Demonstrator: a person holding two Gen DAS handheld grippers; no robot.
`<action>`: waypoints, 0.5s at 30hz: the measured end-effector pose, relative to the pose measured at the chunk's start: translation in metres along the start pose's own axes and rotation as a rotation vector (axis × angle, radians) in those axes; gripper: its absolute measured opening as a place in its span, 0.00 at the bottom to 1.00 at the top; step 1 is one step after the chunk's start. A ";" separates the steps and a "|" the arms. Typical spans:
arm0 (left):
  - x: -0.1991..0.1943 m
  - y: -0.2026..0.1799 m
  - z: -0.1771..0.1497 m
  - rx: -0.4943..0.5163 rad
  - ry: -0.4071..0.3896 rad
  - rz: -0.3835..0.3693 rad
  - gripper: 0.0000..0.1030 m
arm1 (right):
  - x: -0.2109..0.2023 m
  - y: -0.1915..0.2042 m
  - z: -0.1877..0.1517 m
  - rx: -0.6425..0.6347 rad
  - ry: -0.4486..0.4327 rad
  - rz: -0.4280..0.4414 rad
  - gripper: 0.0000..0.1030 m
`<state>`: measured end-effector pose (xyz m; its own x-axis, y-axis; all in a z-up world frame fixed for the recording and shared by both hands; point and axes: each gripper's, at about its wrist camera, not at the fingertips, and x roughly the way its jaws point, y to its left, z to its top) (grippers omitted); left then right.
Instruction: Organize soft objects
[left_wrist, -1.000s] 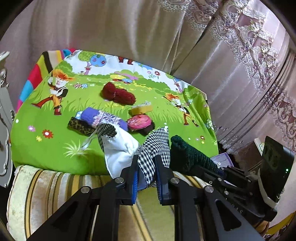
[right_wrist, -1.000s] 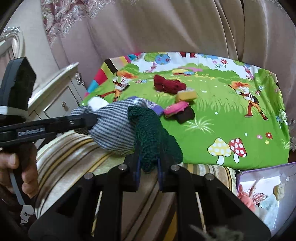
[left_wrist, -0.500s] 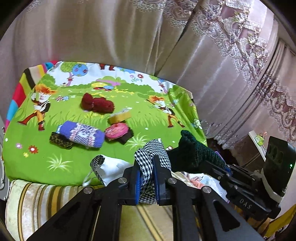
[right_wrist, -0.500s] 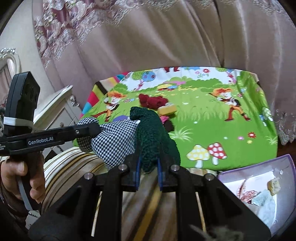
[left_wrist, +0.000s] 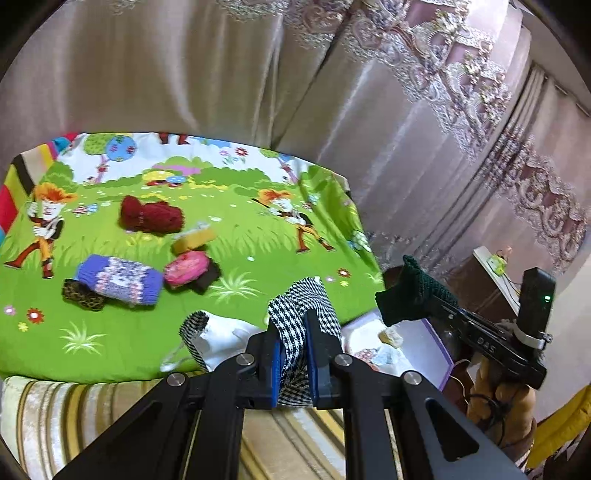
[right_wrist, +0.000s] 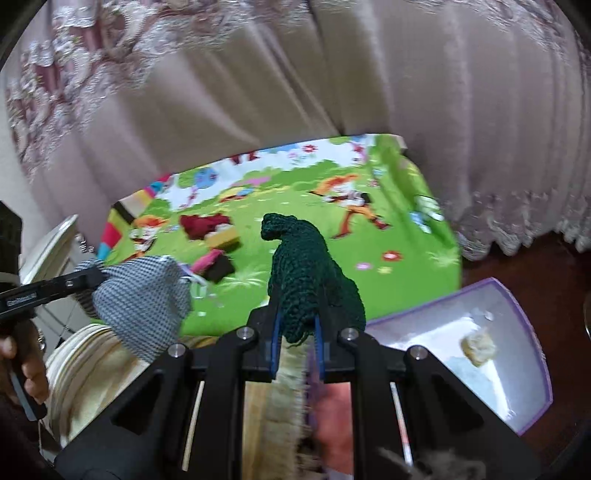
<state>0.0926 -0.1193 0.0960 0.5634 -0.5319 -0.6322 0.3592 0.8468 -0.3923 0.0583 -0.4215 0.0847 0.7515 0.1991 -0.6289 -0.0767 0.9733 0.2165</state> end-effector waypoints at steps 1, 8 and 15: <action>0.002 -0.004 0.001 0.007 0.003 -0.009 0.12 | -0.001 -0.006 -0.001 0.010 0.003 -0.006 0.17; 0.017 -0.042 0.007 0.083 0.014 -0.087 0.12 | -0.009 -0.045 -0.006 0.081 0.015 -0.055 0.17; 0.044 -0.087 0.003 0.150 0.071 -0.193 0.12 | -0.016 -0.078 -0.011 0.160 0.028 -0.042 0.17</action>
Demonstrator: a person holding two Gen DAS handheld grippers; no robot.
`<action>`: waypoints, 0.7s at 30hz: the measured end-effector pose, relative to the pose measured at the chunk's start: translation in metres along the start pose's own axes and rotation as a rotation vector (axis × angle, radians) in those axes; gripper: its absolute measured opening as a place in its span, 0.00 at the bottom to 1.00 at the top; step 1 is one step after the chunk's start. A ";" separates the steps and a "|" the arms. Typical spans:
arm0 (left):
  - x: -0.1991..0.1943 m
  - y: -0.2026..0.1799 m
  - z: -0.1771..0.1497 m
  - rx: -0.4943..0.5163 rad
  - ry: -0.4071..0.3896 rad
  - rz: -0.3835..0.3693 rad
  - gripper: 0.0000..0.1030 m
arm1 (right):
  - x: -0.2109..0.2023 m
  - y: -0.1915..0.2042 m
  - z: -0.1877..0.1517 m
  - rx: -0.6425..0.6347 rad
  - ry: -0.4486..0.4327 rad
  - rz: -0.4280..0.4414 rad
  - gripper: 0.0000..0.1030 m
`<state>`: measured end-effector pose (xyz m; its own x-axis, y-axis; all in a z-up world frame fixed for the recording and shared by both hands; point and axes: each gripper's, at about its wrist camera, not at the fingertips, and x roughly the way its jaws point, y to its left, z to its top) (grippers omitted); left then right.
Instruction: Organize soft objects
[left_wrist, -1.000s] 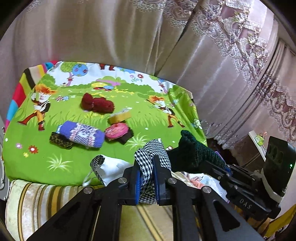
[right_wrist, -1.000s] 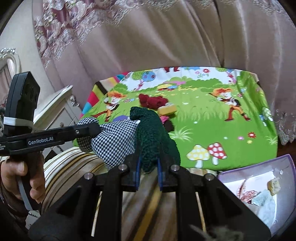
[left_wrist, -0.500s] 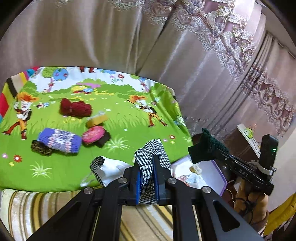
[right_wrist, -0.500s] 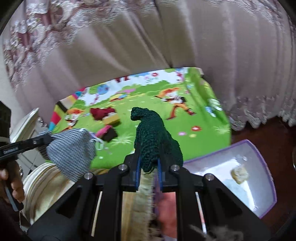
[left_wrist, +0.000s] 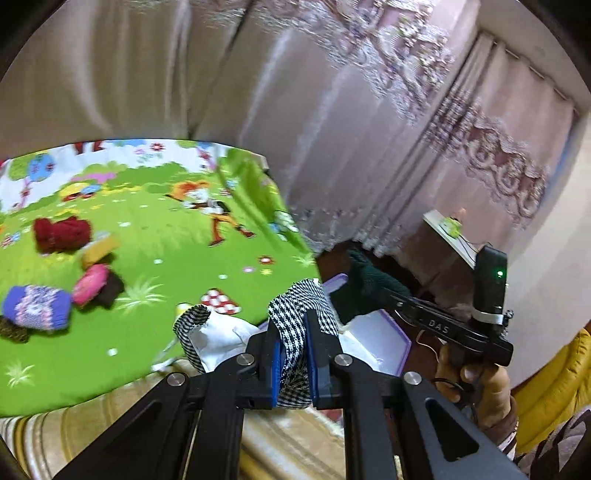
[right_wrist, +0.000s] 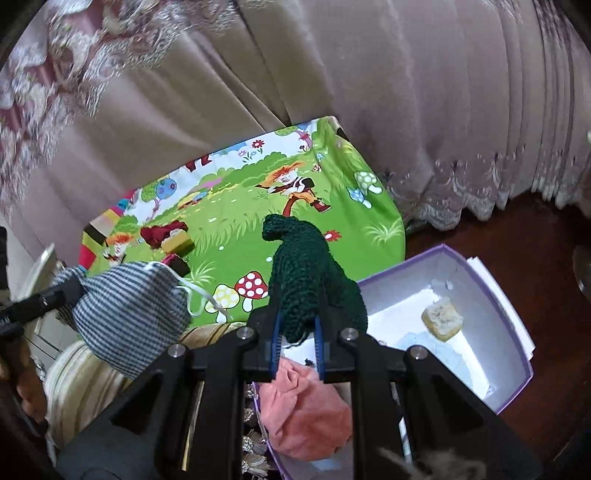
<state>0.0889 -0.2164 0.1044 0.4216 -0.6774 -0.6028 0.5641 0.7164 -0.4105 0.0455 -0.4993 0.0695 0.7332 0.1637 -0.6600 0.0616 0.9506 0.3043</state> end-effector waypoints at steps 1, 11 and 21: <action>0.005 -0.005 0.002 0.009 0.005 -0.013 0.12 | 0.000 -0.004 0.001 0.012 0.001 0.005 0.17; 0.054 -0.032 0.012 0.031 0.054 -0.085 0.12 | -0.013 -0.042 0.008 0.108 -0.017 -0.029 0.17; 0.087 -0.042 0.024 0.027 0.080 -0.100 0.14 | -0.018 -0.060 0.011 0.121 -0.025 -0.106 0.18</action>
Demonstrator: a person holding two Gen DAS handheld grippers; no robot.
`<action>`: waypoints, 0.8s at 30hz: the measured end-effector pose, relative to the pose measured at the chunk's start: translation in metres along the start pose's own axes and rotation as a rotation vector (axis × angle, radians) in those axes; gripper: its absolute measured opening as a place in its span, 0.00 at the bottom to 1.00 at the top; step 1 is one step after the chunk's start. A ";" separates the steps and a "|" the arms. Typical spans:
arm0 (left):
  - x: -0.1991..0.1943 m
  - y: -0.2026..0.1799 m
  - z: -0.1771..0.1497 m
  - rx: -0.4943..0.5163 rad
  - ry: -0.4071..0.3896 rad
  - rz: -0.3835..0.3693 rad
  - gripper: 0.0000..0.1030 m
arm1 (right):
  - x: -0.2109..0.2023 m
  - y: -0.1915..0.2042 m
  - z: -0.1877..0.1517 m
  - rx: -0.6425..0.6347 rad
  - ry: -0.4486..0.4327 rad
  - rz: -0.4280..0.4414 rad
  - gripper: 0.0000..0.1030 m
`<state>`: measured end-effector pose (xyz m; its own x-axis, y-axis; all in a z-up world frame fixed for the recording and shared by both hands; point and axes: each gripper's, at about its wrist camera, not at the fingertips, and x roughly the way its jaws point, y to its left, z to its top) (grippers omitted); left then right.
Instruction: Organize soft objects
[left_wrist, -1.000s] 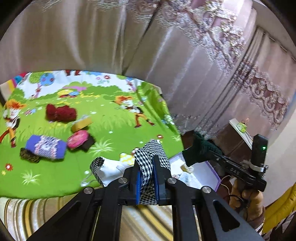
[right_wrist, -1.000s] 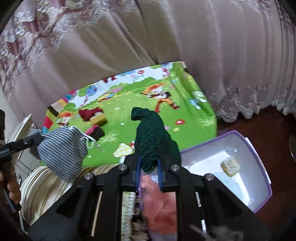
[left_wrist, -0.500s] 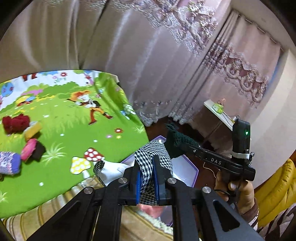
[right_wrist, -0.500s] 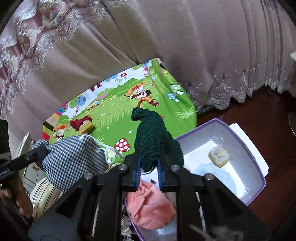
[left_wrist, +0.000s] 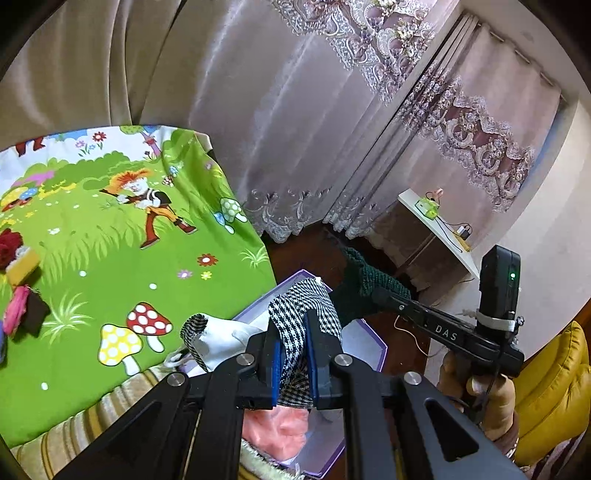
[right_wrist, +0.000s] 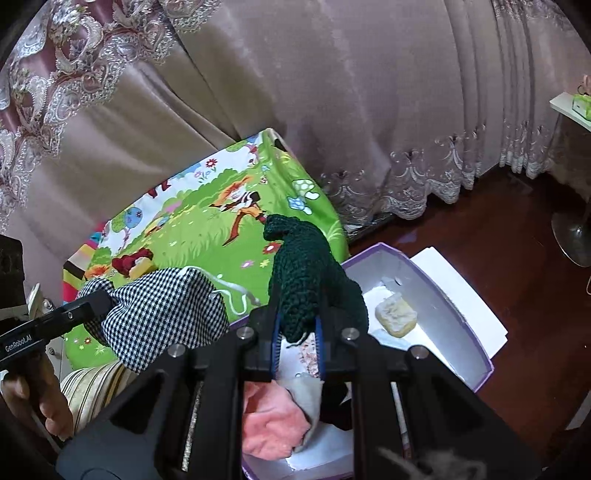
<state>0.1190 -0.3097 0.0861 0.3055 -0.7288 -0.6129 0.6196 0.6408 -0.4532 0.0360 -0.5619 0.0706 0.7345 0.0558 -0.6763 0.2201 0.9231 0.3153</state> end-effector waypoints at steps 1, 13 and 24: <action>0.005 0.000 0.001 -0.001 0.008 -0.003 0.15 | -0.001 -0.002 0.000 0.002 -0.002 -0.002 0.19; 0.093 -0.012 -0.031 0.181 0.450 0.122 0.57 | -0.005 -0.029 -0.004 0.032 -0.012 -0.022 0.20; 0.192 -0.027 -0.103 0.645 0.930 0.308 0.59 | -0.007 -0.045 -0.010 0.068 0.009 -0.066 0.60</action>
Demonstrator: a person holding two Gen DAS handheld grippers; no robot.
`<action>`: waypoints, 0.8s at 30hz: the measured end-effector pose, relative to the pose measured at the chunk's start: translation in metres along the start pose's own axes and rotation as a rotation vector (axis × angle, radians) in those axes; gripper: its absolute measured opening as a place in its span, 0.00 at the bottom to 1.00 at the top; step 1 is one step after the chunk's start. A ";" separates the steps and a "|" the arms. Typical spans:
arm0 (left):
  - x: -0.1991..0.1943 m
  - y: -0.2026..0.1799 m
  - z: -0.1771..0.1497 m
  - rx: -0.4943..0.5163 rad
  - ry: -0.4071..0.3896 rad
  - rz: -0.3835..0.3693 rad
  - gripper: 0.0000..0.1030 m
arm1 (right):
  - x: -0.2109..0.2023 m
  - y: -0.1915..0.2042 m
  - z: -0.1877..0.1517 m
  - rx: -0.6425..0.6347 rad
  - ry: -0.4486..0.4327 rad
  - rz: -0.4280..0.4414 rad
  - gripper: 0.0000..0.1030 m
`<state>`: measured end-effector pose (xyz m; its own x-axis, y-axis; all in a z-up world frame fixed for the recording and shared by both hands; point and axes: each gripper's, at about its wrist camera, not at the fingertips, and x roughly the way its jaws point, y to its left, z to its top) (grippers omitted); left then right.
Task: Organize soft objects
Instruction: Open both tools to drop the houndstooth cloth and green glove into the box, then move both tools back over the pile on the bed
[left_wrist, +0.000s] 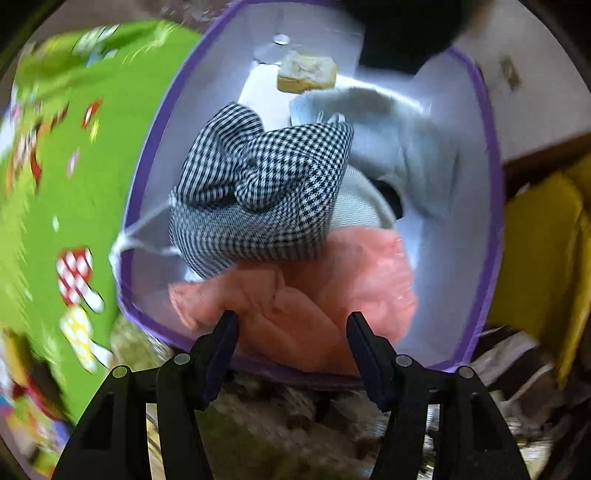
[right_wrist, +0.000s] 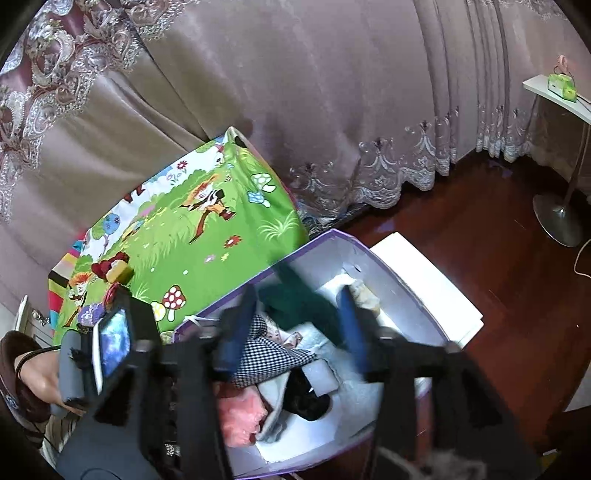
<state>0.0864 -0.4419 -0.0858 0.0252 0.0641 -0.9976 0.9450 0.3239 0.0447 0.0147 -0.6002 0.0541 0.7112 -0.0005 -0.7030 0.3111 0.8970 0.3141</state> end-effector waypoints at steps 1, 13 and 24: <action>0.004 -0.006 0.000 0.043 0.011 0.047 0.57 | -0.001 -0.001 0.000 0.005 -0.004 0.001 0.61; -0.049 0.064 -0.029 -0.194 -0.261 0.053 0.05 | 0.000 0.000 -0.005 0.009 0.021 -0.004 0.67; -0.084 0.073 -0.074 -0.377 -0.494 -0.213 0.49 | -0.004 0.035 -0.004 -0.073 0.041 0.018 0.67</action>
<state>0.1294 -0.3533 0.0054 0.0819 -0.4502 -0.8892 0.7692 0.5958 -0.2308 0.0202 -0.5670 0.0653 0.6890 0.0326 -0.7240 0.2510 0.9264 0.2805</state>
